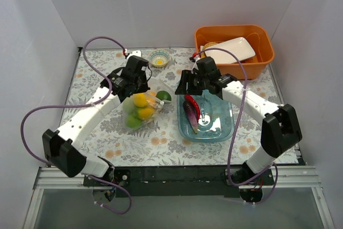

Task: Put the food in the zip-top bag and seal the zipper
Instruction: Adjust the zipper food storage bag at the center of the board.

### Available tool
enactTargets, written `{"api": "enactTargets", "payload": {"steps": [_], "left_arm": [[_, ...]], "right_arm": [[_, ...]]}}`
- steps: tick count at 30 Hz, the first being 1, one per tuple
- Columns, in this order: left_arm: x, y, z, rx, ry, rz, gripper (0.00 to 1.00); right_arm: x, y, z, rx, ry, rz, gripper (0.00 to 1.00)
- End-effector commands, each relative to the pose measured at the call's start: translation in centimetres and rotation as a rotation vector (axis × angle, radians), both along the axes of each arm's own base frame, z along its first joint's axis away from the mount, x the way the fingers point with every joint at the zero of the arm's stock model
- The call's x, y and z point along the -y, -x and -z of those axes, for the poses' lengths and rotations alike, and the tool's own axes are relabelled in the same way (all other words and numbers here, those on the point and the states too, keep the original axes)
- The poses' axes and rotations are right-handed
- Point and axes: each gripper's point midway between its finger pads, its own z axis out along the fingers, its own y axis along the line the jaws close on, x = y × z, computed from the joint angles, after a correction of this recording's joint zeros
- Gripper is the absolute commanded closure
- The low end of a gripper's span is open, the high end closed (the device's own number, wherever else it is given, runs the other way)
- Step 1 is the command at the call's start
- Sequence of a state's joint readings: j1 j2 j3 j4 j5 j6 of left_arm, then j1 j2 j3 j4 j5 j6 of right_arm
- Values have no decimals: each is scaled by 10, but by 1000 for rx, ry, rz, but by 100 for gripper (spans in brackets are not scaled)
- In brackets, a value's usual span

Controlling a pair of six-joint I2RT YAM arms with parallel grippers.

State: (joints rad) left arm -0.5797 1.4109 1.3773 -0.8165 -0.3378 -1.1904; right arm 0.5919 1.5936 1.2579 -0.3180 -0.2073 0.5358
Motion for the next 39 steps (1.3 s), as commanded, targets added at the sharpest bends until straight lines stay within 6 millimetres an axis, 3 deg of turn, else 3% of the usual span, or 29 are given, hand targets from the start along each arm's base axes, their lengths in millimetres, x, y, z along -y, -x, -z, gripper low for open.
{"api": "enactTargets", "payload": {"steps": [1,5,11,14,15,17,18,20,23,26,27,30,31,33,36,39], "left_arm": [[-28,4,-63,166,47,-94,100],[-36,11,-60,173,49,-112,100],[-39,13,-60,187,62,-117,100],[-39,13,-59,187,62,-115,100],[-39,13,-59,189,64,-118,100],[-40,13,-59,191,64,-119,99],[-40,13,-59,193,67,-117,98],[-40,12,-58,195,67,-118,98],[-43,11,-58,193,61,-127,95],[-55,7,-60,194,63,-177,78],[-62,4,-62,191,76,-203,78],[-71,-3,-64,192,113,-223,78],[-72,-4,-63,190,120,-223,83],[-76,-6,-65,189,127,-231,87],[-80,-5,-65,186,123,-246,98],[-82,-4,-65,192,129,-240,100]], "right_arm": [[-29,0,-5,-13,-93,-88,34],[-37,-9,9,-31,-71,-99,34],[-46,-21,15,-39,-70,-105,34],[-50,-21,13,-30,-91,-111,46],[-51,-22,12,-27,-98,-115,66],[-56,-21,9,-23,-116,-137,82],[-57,-21,8,-23,-120,-149,98],[-60,-19,4,-17,-125,-165,99],[-69,-14,-22,47,-133,-212,99],[-91,-2,-73,178,-150,-305,99],[-108,8,-103,247,-172,-349,99],[-126,26,-108,255,-148,-452,99],[-134,21,-106,242,-135,-452,99],[-136,23,-94,214,-96,-456,99],[-138,22,-94,226,-103,-447,99],[-135,22,-91,224,-94,-433,99]]}}
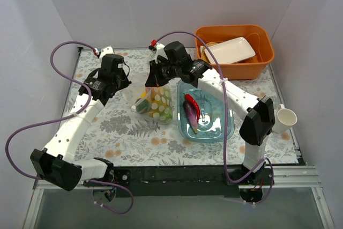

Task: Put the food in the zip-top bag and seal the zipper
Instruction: Adjust the zipper food storage bag at the center of the board.

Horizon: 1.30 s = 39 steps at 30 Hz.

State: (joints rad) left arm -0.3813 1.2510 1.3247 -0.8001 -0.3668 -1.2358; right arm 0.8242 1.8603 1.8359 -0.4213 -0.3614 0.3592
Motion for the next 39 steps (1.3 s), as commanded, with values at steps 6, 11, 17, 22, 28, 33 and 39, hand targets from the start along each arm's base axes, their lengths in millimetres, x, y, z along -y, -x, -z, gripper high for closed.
{"api": "enactTargets", "payload": {"steps": [6,11,17,22,28,33,39], "left_arm": [[-2,4,-27,80,37,16,84],[-13,18,-5,22,-7,2,44],[-18,50,49,-74,45,-35,37],[-13,74,62,-82,178,-78,40],[-2,77,90,-129,250,-79,40],[9,56,90,-78,285,-61,39],[18,40,104,-113,299,-57,41]], "right_arm": [[13,-10,31,-31,77,52,99],[22,-16,33,-29,79,104,99],[35,-28,29,-32,67,154,99],[42,-35,22,-28,53,176,99],[44,-34,19,-23,53,175,99],[49,-31,17,-15,53,175,99],[56,-28,15,-11,52,180,99]]}}
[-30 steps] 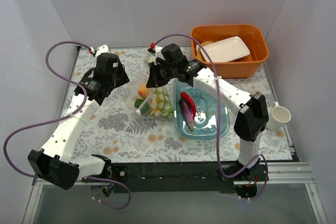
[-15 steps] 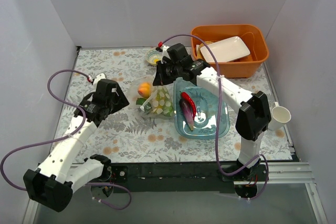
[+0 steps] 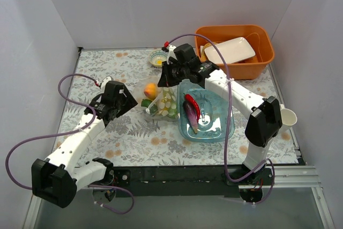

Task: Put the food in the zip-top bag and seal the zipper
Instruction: Adjust the zipper food storage bag at the center of the board.

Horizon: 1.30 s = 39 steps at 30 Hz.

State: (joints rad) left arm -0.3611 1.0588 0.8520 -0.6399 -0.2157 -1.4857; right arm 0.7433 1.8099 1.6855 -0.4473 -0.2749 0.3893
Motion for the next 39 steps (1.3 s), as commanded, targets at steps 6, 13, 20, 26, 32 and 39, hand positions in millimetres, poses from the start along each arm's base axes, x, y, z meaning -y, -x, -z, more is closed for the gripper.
{"api": "enactTargets", "payload": {"steps": [6,13,20,26,32,39], "left_arm": [[16,-23,5,38,83,12,51],[11,-37,-26,123,57,4,100],[-11,-53,-108,264,-6,-19,100],[-14,-52,-126,257,-45,12,100],[0,-43,-101,218,2,87,100],[14,-42,-80,167,40,147,100]], "right_arm": [[9,0,-30,71,-54,11,99],[5,3,-28,55,-64,-18,99],[-2,9,-24,23,-88,-56,99],[-7,15,-16,-17,-123,-71,99],[-9,18,18,-84,-104,-72,99],[-1,19,36,-103,-74,-29,98]]}}
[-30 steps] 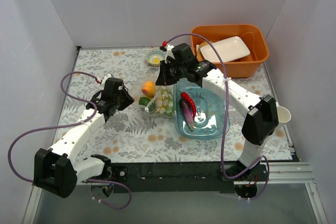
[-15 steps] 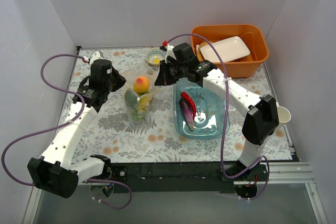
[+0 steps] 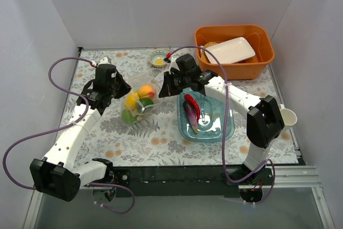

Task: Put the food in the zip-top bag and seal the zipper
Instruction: Adjust the zipper food storage bag at the center of the board, then pick up the fake vegetable from the bin.

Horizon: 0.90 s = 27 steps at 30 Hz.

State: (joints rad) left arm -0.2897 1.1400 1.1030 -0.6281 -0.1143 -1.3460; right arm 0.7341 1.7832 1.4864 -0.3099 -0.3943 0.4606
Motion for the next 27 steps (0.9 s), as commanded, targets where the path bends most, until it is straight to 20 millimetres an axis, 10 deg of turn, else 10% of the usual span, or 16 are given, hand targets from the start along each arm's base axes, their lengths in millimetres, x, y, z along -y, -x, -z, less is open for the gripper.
{"api": "enactTargets", "payload": {"steps": [1,5,10,18,27], "left_arm": [[9,3,0,7,24,56,100],[13,-1,-10,32,35,78,100],[21,-7,-18,48,55,106,100],[35,-11,-19,48,93,171,100],[39,-14,-20,53,101,188,100]], "right_arm": [[1,-8,-3,36,-12,33,97],[12,-13,-20,98,-27,89,90],[40,-23,-31,158,6,203,50],[110,-18,-33,221,79,380,37],[146,29,55,32,272,342,39]]}}
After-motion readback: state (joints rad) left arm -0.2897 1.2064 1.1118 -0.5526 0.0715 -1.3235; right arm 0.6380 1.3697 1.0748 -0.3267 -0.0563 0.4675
